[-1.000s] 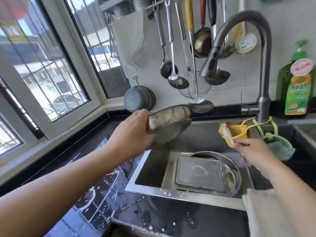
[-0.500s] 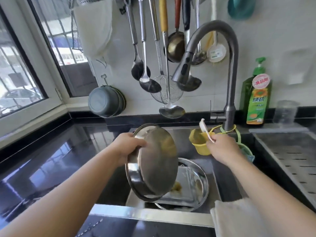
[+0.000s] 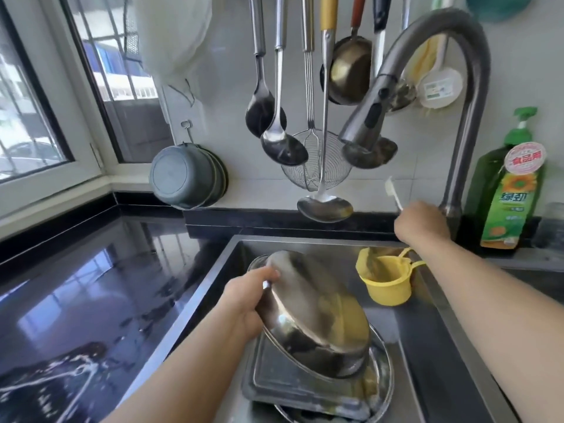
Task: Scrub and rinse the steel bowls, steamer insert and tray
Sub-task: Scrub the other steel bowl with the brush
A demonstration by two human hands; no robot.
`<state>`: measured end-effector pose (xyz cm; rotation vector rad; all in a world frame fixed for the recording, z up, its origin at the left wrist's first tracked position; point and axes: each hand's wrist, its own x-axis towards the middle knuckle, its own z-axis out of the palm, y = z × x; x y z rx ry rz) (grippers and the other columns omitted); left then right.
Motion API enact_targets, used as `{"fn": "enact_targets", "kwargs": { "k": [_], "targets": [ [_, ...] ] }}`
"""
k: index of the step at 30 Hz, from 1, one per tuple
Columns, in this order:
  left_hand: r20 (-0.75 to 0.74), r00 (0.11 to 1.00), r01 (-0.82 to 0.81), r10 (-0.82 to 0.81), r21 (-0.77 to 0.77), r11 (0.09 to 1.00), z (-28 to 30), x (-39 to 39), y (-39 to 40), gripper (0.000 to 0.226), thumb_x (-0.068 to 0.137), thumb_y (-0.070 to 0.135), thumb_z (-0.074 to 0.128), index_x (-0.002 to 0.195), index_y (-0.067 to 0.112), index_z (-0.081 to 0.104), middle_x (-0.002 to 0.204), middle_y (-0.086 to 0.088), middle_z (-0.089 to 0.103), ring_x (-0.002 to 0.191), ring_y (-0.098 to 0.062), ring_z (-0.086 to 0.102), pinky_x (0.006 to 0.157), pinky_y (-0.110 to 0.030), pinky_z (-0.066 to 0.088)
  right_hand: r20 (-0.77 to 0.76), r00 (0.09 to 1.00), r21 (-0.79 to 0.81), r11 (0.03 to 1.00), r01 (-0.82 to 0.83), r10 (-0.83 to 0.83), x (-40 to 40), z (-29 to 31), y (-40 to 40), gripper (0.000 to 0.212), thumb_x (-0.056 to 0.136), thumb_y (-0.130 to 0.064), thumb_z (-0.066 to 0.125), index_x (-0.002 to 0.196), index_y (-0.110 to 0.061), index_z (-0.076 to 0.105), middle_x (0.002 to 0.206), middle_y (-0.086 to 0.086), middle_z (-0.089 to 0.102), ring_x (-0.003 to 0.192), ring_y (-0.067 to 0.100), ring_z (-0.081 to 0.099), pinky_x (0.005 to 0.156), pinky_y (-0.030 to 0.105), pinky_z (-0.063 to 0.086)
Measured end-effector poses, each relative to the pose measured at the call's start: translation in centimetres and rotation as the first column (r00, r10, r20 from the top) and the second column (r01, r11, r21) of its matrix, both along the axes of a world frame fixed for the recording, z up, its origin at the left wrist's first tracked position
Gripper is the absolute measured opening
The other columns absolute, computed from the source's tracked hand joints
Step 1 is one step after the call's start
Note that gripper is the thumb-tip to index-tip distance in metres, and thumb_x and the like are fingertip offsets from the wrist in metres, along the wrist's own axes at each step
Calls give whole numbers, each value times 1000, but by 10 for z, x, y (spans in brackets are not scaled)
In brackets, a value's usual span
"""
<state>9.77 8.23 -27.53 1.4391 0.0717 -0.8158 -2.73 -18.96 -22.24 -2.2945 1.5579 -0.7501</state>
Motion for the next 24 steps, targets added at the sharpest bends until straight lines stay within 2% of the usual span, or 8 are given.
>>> {"fn": "enact_targets", "kwargs": {
  "k": [6,9,14,17,19,20,22,24],
  "targets": [
    [-61,997,-52,53,16,999,-1,-12,2,8,90,3,68,94,-4,66,53,-10,62,35,-19,57,42,-27,49,-46,999,-8,1000,-24,24,-1,-2,4,15,99,-9,59,109,-1,66,70,5,47,60,21,47,49,28,37],
    [-85,996,-35,36,11,999,-2,-17,6,4,90,2,65,91,-2,64,52,-11,62,36,-21,58,45,-28,49,-69,997,-11,999,-35,34,-3,4,1,16,99,-8,57,111,0,65,69,5,45,56,19,42,47,27,33],
    [-135,991,-23,18,-36,999,-3,-19,26,8,85,-2,63,92,-2,66,69,-17,70,65,-32,68,74,-45,59,-25,1000,5,1000,-10,10,-1,15,0,16,98,-5,60,111,2,65,79,11,51,68,25,51,47,28,33],
    [-176,984,-36,24,-66,997,-9,-20,41,13,78,0,64,90,1,69,79,-18,69,80,-34,66,94,-51,55,-28,999,-27,999,-43,42,-15,7,13,23,103,-20,55,113,0,64,75,6,50,60,20,47,46,26,29],
    [-198,979,-74,55,-94,993,-13,-20,52,10,80,1,63,88,1,69,74,-16,70,77,-35,67,84,-47,58,-106,984,-60,987,-151,144,-35,1,32,33,106,-34,45,111,-6,61,78,5,55,62,18,49,49,28,36],
    [-216,975,-84,58,-117,990,-15,-20,58,14,80,3,63,93,2,70,77,-16,71,76,-35,68,78,-46,59,-181,955,-43,969,-244,233,-46,-2,46,33,108,-35,39,116,-10,60,88,7,62,69,21,55,55,31,43],
    [-240,969,-105,59,-186,977,-17,-24,69,27,83,5,60,107,2,70,89,-19,74,81,-38,71,73,-47,58,-249,878,71,911,-405,410,-66,-2,79,39,109,-30,31,143,-28,49,110,9,67,80,24,61,63,30,46],
    [-258,963,-140,73,-252,958,-17,-27,75,37,84,5,58,119,2,69,106,-20,74,96,-40,72,75,-48,60,-153,831,209,839,-502,535,-83,-1,108,50,108,-24,33,153,-45,32,96,2,67,65,18,55,55,28,40]
  ]
}}
